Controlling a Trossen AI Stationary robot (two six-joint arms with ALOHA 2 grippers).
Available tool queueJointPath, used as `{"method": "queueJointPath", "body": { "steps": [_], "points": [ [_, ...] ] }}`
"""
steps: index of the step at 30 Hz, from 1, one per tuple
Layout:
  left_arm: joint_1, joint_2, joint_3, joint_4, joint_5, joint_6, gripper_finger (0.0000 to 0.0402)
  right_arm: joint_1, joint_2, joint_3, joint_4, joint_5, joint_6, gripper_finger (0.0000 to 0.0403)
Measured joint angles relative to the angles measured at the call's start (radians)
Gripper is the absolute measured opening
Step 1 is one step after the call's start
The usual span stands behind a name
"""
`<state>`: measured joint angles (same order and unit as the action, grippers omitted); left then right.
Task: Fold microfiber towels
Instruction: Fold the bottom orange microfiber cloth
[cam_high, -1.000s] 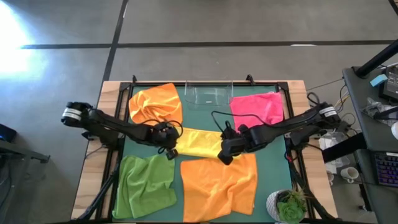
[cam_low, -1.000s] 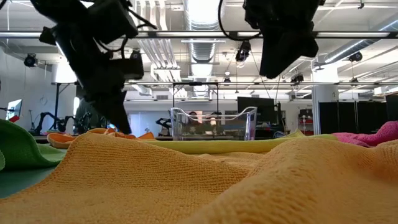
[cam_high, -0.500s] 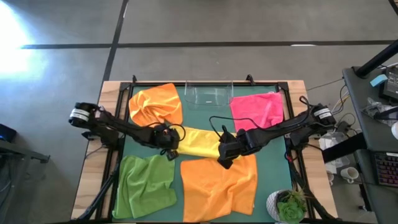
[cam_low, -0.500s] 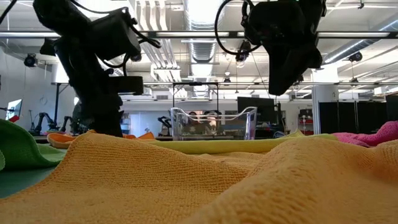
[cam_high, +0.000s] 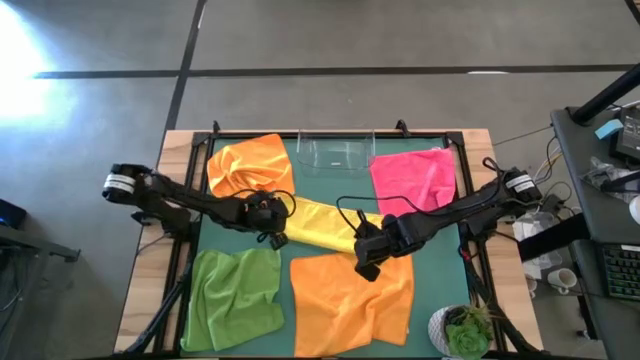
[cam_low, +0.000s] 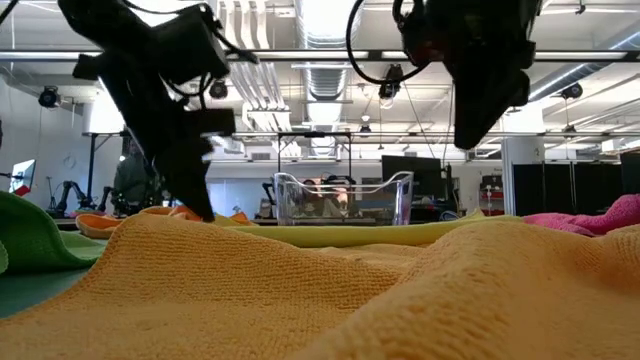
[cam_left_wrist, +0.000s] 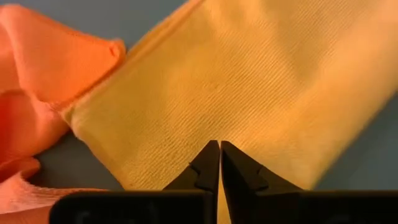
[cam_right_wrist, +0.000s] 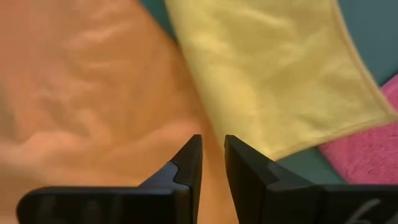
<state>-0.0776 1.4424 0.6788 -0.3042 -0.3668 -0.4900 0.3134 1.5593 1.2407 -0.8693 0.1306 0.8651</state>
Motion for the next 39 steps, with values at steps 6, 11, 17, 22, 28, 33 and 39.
{"method": "queueJointPath", "body": {
  "steps": [6, 11, 17, 22, 28, 33, 39],
  "points": [
    [0.0, -0.11, 0.0, 0.003, 0.04, 0.085, 0.0002, 0.066, -0.002, 0.0, -0.01, 0.0, 0.045, 0.0063],
    [0.0, -0.188, 0.029, -0.046, 0.087, 0.112, 0.0015, 0.153, -0.013, 0.0, -0.015, 0.0, 0.059, 0.0063],
    [-0.003, -0.235, 0.12, -0.149, 0.176, 0.064, 0.0094, 0.272, -0.044, 0.0, -0.018, 0.021, 0.085, 0.0059],
    [-0.023, -0.237, 0.191, -0.144, 0.374, -0.089, 0.016, 0.368, -0.054, 0.0, -0.018, 0.036, 0.077, 0.0059],
    [-0.164, -0.198, 0.206, -0.008, 0.49, -0.104, 0.0173, 0.484, -0.054, -0.004, -0.015, 0.036, 0.086, 0.0061],
    [-0.349, -0.13, 0.209, 0.154, 0.446, -0.105, 0.0173, 0.577, -0.054, -0.006, -0.005, 0.037, 0.12, 0.0061],
    [-0.51, 0.016, 0.278, 0.225, 0.39, -0.107, 0.0173, 0.633, -0.045, -0.031, 0.1, 0.054, 0.105, 0.007]
  ]
}}
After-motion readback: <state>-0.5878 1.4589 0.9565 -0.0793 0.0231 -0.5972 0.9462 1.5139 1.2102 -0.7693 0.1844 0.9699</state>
